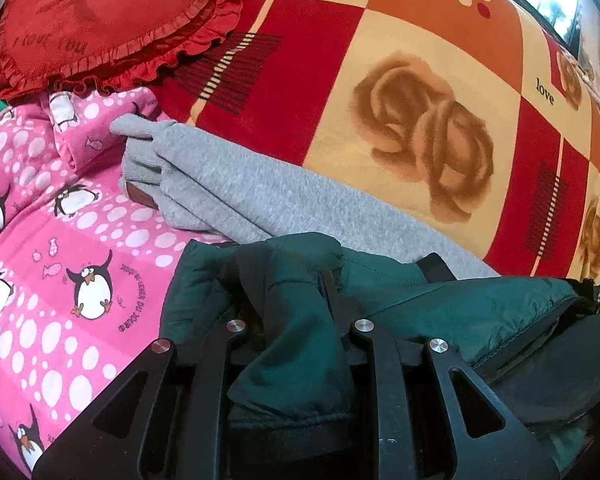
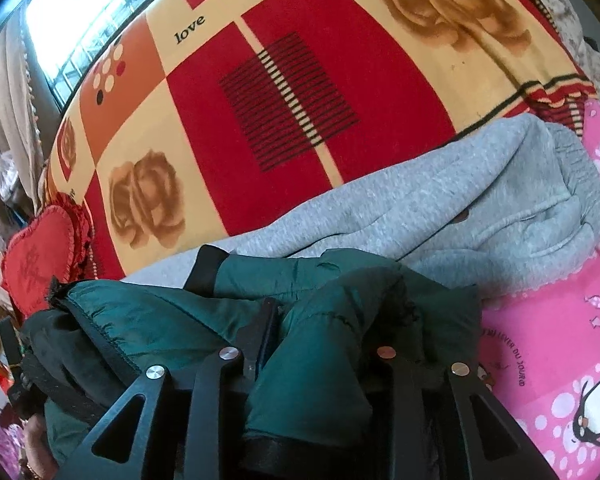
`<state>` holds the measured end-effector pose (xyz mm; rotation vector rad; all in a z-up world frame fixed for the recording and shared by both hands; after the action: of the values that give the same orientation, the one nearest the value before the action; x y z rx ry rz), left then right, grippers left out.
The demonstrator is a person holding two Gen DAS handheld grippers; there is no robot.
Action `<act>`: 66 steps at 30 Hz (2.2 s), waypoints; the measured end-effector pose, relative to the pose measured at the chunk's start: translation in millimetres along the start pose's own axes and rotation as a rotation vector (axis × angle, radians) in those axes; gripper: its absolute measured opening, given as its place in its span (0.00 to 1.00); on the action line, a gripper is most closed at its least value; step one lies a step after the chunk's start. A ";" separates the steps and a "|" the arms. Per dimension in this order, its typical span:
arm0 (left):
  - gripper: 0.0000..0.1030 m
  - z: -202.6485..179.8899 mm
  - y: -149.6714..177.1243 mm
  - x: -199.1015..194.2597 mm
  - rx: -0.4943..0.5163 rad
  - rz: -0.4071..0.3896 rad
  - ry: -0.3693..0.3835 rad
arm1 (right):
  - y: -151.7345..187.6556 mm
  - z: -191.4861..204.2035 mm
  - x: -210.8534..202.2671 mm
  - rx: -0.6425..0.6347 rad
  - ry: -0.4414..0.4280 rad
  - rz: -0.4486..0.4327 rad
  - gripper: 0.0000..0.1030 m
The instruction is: Fold large clothes
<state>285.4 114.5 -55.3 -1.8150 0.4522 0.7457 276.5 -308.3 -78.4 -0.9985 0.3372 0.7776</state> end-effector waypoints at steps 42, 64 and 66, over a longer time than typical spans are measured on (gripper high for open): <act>0.70 -7.5 -10.3 20.6 0.104 0.066 -0.036 | -16.1 20.9 49.1 -0.156 0.174 0.227 1.00; 0.70 -84.2 4.6 -48.3 0.279 -0.008 0.189 | 14.5 137.6 34.6 -0.343 0.251 0.230 1.00; 0.70 -86.8 24.9 -26.4 0.305 0.097 0.147 | 30.5 132.9 38.6 -0.360 0.274 0.263 1.00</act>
<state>274.3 23.4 -34.5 -1.5737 0.7154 0.5758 269.6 -169.4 -50.9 -1.4249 0.5875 0.9620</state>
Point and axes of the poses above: each gripper's, at about its wrist camera, not at the fingertips, and x roughly the way its jaws point, z to its left, y to its underside, the point moved 5 cm from there along x, roughly the way its jaws point, and after that the axes turned 4 degrees about -y, right-handed, at the moved point
